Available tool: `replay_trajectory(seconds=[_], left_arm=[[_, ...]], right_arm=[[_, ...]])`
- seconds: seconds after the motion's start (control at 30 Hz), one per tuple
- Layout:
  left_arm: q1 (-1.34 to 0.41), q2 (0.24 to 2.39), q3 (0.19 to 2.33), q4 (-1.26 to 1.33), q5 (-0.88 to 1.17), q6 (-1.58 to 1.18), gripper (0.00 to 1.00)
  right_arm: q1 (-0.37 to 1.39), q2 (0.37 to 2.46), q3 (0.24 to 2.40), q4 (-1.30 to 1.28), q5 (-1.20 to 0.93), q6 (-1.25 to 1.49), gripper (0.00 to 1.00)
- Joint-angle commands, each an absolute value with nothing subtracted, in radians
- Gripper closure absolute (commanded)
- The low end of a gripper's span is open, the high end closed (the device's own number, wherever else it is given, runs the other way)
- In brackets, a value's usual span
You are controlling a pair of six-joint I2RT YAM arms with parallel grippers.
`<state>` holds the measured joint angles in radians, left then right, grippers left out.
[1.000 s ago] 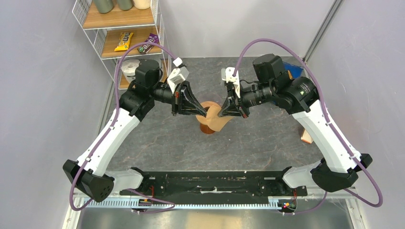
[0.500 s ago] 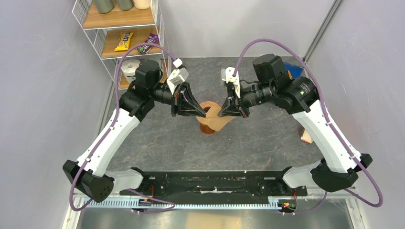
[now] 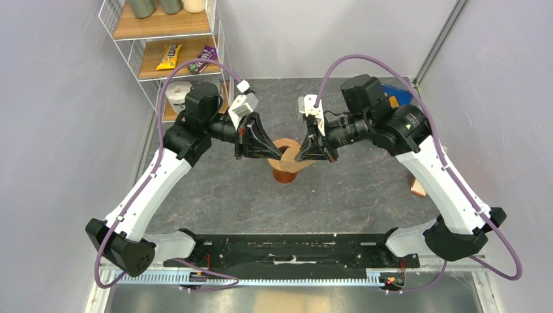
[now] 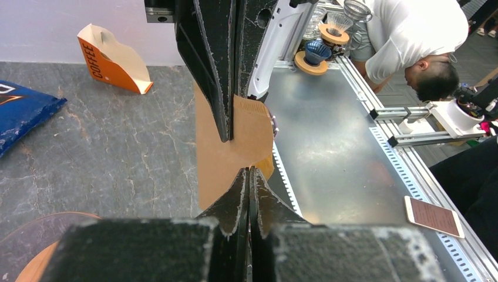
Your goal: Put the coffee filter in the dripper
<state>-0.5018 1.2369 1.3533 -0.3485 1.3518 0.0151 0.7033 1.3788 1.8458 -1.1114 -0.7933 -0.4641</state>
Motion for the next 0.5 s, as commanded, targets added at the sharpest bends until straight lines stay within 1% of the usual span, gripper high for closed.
replay_trajectory(seconds=[0.0, 0.3, 0.47], left_arm=[[-0.512, 1.219, 1.347, -0.314, 1.332, 0.009, 0.98], [-0.557, 1.247, 1.351, -0.298, 1.277, 0.009, 0.98], [-0.565, 1.256, 1.334, -0.218, 1.247, -0.077, 0.98]], right_arm=[[0.708, 1.387, 1.859, -1.077, -0.811, -0.465, 1.00], [0.718, 1.402, 1.858, -1.033, -0.808, -0.445, 1.00], [0.725, 1.400, 1.850, -1.026, -0.798, -0.439, 1.00]])
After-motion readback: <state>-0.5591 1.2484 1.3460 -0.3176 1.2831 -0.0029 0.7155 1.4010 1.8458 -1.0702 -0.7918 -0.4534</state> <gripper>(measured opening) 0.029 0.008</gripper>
